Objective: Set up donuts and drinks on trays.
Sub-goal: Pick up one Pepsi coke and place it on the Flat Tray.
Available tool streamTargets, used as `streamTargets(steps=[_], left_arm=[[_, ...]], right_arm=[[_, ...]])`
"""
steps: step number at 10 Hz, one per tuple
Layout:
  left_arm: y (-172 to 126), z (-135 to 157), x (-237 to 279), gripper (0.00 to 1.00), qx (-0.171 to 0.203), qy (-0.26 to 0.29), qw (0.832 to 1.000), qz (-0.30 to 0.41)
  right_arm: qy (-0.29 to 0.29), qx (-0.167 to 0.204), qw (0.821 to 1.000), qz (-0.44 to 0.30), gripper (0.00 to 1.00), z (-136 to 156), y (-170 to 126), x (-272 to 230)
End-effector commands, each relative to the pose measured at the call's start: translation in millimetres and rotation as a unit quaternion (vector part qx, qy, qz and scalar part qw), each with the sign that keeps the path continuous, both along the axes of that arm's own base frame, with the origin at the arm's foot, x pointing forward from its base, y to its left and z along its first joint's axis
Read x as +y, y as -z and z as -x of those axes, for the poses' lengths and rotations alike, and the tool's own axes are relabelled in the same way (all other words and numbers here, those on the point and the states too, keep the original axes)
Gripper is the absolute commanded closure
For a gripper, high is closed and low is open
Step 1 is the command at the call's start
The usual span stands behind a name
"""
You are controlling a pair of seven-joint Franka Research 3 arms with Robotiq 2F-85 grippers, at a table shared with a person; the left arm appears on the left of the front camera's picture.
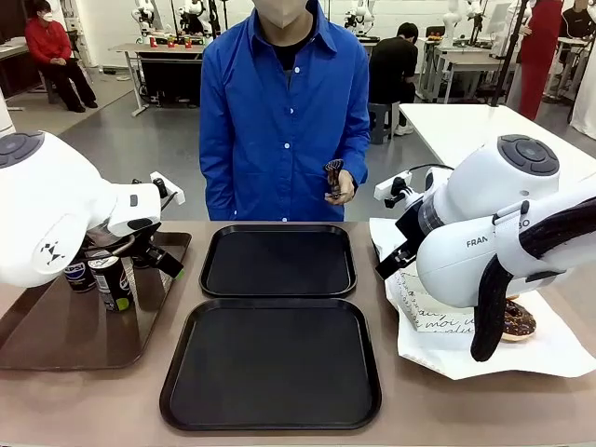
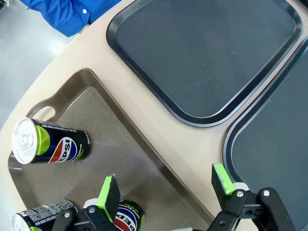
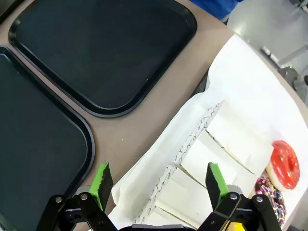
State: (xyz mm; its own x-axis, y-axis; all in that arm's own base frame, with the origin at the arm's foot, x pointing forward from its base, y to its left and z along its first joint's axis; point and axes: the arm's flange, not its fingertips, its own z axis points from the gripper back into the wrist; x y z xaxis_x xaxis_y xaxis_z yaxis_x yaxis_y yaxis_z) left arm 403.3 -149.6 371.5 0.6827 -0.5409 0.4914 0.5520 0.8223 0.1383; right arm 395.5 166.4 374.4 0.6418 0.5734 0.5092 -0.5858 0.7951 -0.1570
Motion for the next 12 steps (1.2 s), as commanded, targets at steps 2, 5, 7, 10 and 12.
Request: streamTargets(steps=[2, 5, 7, 10, 12], left_arm=[[0, 0, 0, 0.0, 0.0, 0.0, 1.0, 0.0], [0, 0, 0, 0.0, 0.0, 0.0, 1.0, 0.0], [-15, 25, 5, 0.0, -0.004, -0.003, 1.0, -0.027], [-49, 111, 38, 0.0, 0.036, 0.06, 0.997, -0.027], [-54, 160, 56, 0.0, 0.09, 0.078, 0.992, -0.028]], right_arm=[[0.0, 0.0, 1.0, 0.0, 0.0, 0, 0, 0], [0.0, 0.0, 1.0, 0.0, 0.0, 0, 0, 0], [-0.025, 0.009, 1.0, 0.013, 0.0, 30, -13, -6], [-0.057, 0.039, 0.996, 0.048, 0.0, 128, -33, -38], [-0.057, 0.071, 0.994, 0.065, 0.0, 189, -34, -60]])
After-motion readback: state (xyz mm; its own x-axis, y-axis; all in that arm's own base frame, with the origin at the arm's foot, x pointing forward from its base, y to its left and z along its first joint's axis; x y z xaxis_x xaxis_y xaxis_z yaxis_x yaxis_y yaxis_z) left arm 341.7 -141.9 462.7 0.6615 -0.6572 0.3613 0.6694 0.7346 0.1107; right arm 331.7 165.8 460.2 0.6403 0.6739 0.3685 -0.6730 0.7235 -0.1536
